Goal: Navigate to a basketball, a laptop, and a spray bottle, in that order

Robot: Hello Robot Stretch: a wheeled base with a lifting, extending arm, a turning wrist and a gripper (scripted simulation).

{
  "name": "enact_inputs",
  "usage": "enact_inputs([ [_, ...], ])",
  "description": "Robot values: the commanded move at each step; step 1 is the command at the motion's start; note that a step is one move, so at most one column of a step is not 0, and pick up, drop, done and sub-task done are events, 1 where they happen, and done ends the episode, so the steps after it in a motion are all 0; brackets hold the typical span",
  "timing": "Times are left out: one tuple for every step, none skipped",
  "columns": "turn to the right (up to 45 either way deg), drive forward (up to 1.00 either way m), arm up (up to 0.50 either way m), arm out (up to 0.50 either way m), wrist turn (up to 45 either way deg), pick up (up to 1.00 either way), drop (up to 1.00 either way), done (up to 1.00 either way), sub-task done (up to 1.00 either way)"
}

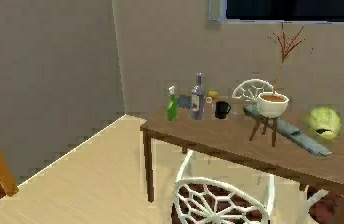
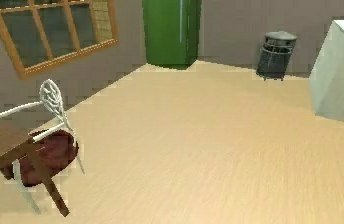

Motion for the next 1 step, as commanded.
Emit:
enact_inputs([
  [0.0,0.0,0.0,0.0,0.0,0.0,0.0,1.0,0.0],
])
